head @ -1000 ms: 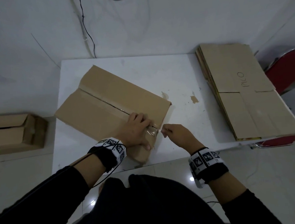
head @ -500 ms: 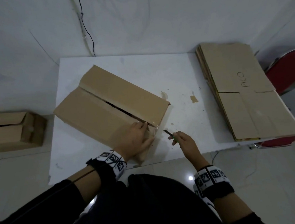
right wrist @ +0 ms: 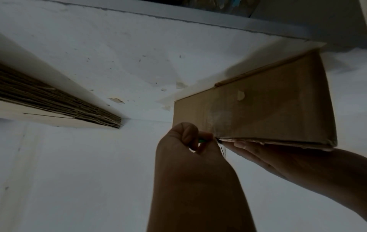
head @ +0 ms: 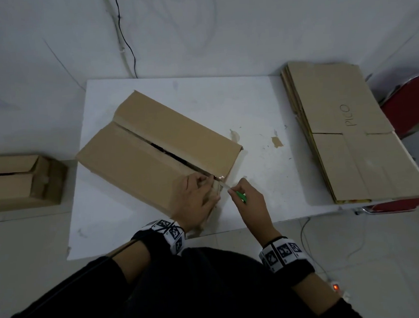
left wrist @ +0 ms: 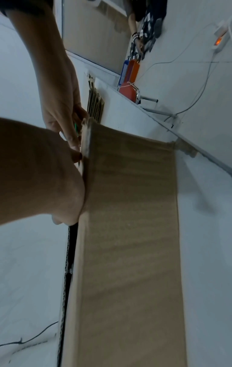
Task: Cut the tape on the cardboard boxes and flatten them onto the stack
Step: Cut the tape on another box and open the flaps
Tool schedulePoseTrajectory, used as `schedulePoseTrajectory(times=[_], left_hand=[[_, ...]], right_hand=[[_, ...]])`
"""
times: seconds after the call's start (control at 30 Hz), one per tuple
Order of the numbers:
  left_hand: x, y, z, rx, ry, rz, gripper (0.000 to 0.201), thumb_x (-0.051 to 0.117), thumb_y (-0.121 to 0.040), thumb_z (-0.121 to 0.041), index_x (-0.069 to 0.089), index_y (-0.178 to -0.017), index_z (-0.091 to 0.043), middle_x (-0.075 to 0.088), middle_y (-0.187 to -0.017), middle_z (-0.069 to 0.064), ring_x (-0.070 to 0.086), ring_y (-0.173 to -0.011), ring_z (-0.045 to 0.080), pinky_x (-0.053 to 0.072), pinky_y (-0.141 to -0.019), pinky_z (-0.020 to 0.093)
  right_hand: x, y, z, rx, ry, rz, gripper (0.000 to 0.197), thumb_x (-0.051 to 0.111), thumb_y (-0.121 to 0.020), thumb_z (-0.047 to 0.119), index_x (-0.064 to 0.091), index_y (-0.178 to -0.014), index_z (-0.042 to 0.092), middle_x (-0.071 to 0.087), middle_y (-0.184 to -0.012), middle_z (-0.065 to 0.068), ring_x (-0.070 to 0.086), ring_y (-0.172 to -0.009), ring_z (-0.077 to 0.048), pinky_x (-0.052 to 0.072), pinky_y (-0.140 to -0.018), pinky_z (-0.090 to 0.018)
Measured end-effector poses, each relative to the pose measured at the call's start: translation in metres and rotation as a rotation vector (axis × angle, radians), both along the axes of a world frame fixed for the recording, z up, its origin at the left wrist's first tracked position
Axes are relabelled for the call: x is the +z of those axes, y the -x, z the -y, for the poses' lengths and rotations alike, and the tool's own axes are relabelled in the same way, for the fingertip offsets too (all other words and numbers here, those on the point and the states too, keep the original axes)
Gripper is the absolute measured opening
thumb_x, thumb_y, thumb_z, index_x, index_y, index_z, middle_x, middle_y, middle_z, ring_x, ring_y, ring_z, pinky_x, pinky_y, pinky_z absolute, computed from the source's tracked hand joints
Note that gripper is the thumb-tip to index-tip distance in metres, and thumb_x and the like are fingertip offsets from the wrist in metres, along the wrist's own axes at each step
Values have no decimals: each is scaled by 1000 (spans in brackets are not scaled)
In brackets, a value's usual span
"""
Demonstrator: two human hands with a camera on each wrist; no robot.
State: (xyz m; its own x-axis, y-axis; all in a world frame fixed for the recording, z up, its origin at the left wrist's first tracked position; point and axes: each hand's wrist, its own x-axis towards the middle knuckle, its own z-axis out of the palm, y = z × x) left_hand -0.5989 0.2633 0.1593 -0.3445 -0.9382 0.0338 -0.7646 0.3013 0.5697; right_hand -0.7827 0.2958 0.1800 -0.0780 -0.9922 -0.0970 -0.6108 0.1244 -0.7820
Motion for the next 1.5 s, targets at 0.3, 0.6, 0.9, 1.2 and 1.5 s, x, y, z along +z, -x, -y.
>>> schedulePoseTrajectory(times=[0.3,0.6,0.9,1.2,1.5], left_hand=[[7,0,-1,-4,30,46,75,26,-86,-63,46,-142,-18,45,-130,12,37,-118,25,29,-97,34],[7,1,0,-27,-4,-26,71,36,-86,-62,49,-140,-17,47,-125,15,36,-115,26,37,-96,40],[54,9,39,727,-366,-737,28,58,-90,-5,35,-105,-9,53,-93,4,55,-82,20,49,-66,29],[75,-20,98,1241,-587,-882,75,71,-79,-29,33,-137,2,48,-134,16,53,-113,35,47,-96,44],[44,-61,93,673,-446,-473,85,91,-60,-18,39,-126,-5,53,-118,9,54,-108,27,47,-91,37]], right_hand=[[-6,-4,-1,15,82,-109,23,50,-102,29,44,-82,19,50,-76,9,49,-72,-6,36,-59,-17],[2,1,40,-168,183,-95,20,48,-102,23,41,-85,16,46,-76,3,42,-68,-5,33,-59,-19],[15,21,90,-214,130,71,10,45,-103,17,46,-111,11,56,-114,0,55,-100,-15,48,-87,-32],[12,-16,56,-79,102,62,11,43,-104,19,41,-93,17,55,-74,-2,53,-61,-13,36,-51,-25],[16,-22,51,-66,82,151,4,44,-104,21,47,-104,19,58,-98,0,54,-80,-9,43,-69,-17]])
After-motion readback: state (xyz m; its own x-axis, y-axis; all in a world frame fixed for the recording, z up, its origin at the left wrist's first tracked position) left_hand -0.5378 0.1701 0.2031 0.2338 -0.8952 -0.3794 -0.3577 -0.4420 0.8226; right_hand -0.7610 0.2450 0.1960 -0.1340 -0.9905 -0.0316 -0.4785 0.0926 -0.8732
